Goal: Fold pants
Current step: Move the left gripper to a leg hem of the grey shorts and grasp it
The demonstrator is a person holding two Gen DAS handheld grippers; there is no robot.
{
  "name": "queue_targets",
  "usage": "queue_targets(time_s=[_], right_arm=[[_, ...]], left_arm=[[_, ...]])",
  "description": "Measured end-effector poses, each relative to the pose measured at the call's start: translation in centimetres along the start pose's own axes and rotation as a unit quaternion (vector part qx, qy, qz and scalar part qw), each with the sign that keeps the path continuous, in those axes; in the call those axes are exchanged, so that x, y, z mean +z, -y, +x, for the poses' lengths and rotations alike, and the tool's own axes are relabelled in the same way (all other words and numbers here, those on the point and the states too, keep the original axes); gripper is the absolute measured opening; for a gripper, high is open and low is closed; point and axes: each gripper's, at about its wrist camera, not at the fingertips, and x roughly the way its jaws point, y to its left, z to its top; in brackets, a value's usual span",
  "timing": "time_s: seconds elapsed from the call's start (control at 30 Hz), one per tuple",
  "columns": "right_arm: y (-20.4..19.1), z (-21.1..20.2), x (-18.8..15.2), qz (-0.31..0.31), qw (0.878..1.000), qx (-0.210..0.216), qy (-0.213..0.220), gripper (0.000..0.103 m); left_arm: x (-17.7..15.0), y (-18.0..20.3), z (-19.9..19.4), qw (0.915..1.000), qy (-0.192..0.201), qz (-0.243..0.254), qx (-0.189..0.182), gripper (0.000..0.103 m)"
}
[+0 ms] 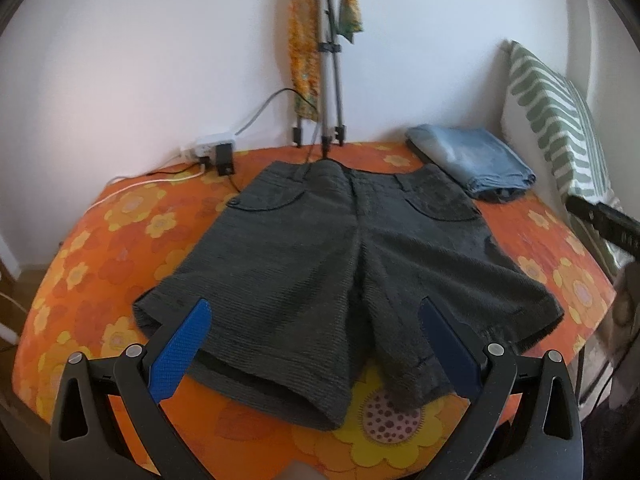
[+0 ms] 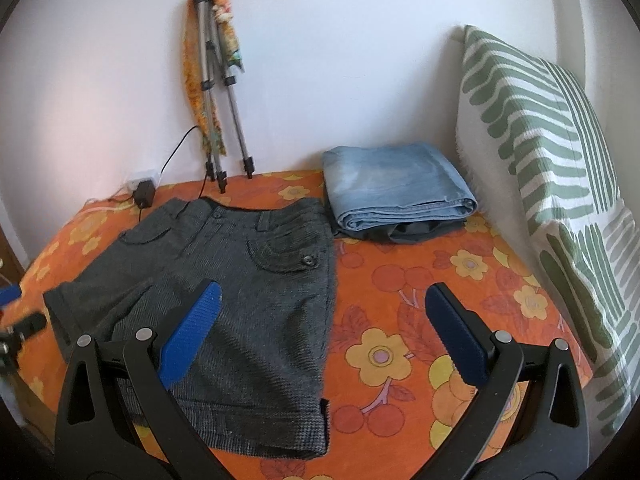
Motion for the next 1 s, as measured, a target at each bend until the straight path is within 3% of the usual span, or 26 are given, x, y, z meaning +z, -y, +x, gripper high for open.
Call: queue_targets(time_s=[0.2, 0.27, 0.53, 0.8, 1.0], right_arm=[[3.4, 0.1, 1.1, 0.052, 0.999, 0.008, -0.005, 0.103], [4.5, 0.1, 1.3, 0.067, 0.998, 0.010, -0.007, 0.102], [7.7, 0.2, 2.1, 0.107, 0.994, 0.020, -0.017, 0.092], [9.5, 0.8, 1.7, 0.143, 0.986, 0.063, -0.053, 0.085], [11.2, 0.3, 1.4, 0.167, 0.982, 0.062, -0.058, 0.080]], left_arm=[[-0.3, 2.7, 0.1, 0.9988, -0.011, 0.028, -0.040, 0.095], [-0.2, 3.7, 0.4, 0.9973, -0.019, 0.032, -0.064, 0.084], [-0.8, 10.9, 1.1, 0.9828, -0.045, 0.104, -0.146, 0.067], [-1.5, 18.2, 2.0, 0.9667, -0.052, 0.184, -0.170, 0.067], [-2.8, 22.6, 2.6, 0.9540, -0.043, 0.241, -0.173, 0.067]])
